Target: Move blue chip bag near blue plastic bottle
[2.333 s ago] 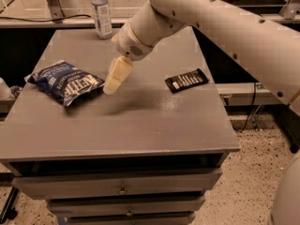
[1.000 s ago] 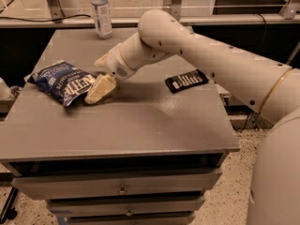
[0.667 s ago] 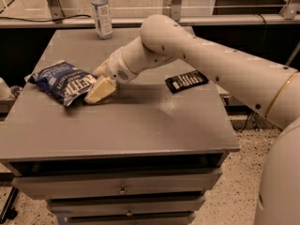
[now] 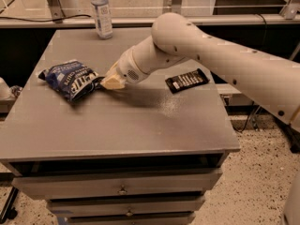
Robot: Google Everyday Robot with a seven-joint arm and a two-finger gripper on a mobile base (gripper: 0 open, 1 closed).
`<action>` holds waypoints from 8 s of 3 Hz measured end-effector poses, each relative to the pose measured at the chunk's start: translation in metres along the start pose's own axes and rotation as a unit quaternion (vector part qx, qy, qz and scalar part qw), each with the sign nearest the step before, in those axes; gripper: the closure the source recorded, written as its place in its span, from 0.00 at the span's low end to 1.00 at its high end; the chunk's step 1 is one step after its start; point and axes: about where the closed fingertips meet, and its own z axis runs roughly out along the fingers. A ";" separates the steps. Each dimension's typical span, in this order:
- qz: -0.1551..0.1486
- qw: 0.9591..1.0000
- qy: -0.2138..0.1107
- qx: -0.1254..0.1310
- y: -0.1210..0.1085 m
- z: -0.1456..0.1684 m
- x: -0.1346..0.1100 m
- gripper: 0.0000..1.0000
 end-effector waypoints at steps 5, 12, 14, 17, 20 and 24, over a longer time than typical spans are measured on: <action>0.025 0.990 0.054 0.129 -0.046 -0.144 0.017 1.00; 0.018 0.966 0.098 0.240 -0.239 -0.166 0.068 1.00; 0.022 0.963 0.094 0.251 -0.249 -0.158 0.070 1.00; 0.021 0.966 0.086 0.243 -0.262 -0.136 0.069 1.00; 0.025 0.970 0.100 0.220 -0.266 -0.107 0.067 0.61; 0.033 0.970 0.100 0.220 -0.258 -0.133 0.067 0.00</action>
Offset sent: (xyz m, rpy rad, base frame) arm 0.0120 -0.1193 0.0734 -0.0965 -0.0641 -0.2249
